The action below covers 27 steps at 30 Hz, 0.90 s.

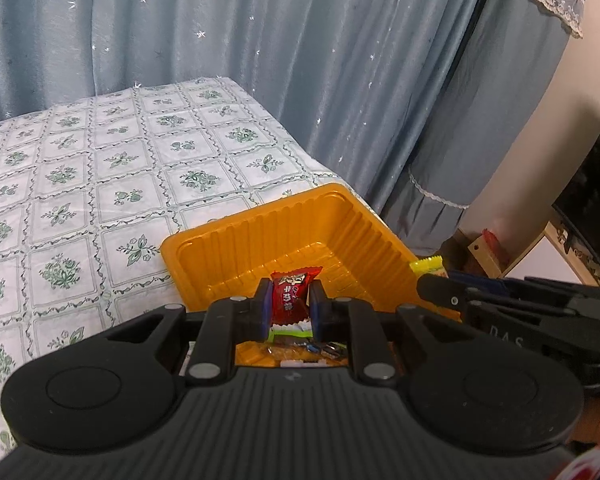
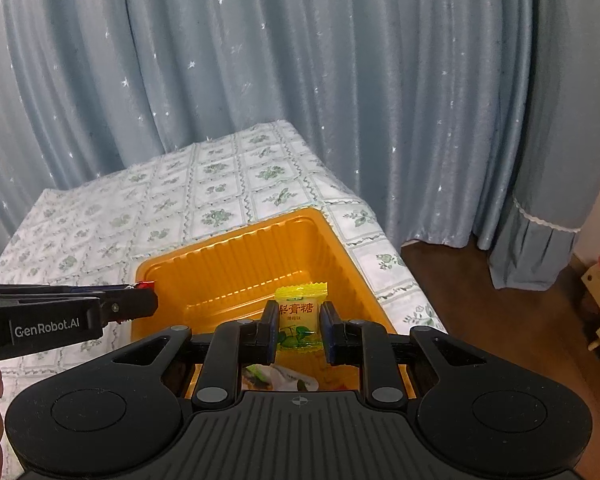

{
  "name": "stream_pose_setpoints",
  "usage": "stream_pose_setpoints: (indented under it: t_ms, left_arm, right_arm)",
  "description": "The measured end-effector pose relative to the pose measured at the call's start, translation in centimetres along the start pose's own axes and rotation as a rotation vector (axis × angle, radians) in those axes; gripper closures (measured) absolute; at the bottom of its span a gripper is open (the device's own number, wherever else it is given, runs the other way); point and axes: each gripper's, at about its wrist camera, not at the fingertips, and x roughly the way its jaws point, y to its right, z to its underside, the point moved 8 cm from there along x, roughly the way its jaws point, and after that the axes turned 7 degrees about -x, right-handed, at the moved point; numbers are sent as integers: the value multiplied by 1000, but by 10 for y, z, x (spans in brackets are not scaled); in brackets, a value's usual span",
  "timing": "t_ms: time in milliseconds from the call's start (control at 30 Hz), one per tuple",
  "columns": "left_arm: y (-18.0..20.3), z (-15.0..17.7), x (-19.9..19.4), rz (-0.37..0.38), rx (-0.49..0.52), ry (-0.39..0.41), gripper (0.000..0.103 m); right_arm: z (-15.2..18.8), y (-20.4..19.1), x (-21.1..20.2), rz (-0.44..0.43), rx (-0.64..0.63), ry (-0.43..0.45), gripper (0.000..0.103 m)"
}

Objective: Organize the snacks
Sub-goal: 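Carry both candies over the orange tray with both tools, then open both tools to drop the candies into the orange tray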

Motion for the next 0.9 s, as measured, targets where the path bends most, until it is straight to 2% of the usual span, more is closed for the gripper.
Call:
stream_pose_setpoints:
  t_ms: [367,700,733,767,800,900]
  left_arm:
    - [-10,-9,37,-4,-10,-51,86]
    - [-12,-6,57,2,-21,-85,85]
    - [-12,-6,58,7,-28,-87,83]
    - [-13,-7,58,15,-36,-80,73]
    - [-14,-7,57,17,-43,-75,70]
    - [-18,-6,55,3,-43,-65,70]
  right_arm:
    - [-9,3,38,-34,21,-54,81]
    - [-5,6,56,-36,48,-77,81]
    - [-4,6,57,-36,51,-79,81]
    - [-4,5,58,-36,52,-80,81]
    - [-3,5,58,-35,52,-81,81]
    - [-1,7,59,-34,55,-86,81]
